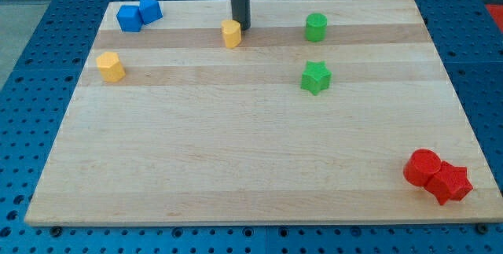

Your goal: Move the yellow heart closer to the yellow hexagon

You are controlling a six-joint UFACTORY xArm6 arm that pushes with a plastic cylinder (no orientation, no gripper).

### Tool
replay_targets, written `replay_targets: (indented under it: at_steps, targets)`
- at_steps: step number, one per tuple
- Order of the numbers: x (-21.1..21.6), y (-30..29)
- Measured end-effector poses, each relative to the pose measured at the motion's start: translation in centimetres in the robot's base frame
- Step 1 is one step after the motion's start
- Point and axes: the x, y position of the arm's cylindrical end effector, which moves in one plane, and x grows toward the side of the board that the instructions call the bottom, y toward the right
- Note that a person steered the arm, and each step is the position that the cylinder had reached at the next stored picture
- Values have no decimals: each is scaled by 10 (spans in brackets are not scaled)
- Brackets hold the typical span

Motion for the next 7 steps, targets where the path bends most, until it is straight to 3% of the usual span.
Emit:
replay_targets:
  at_steps: [3,4,5,7]
  targets:
    - [77,-84]
    - [82,-88]
    - [62,-42]
    - [132,-30]
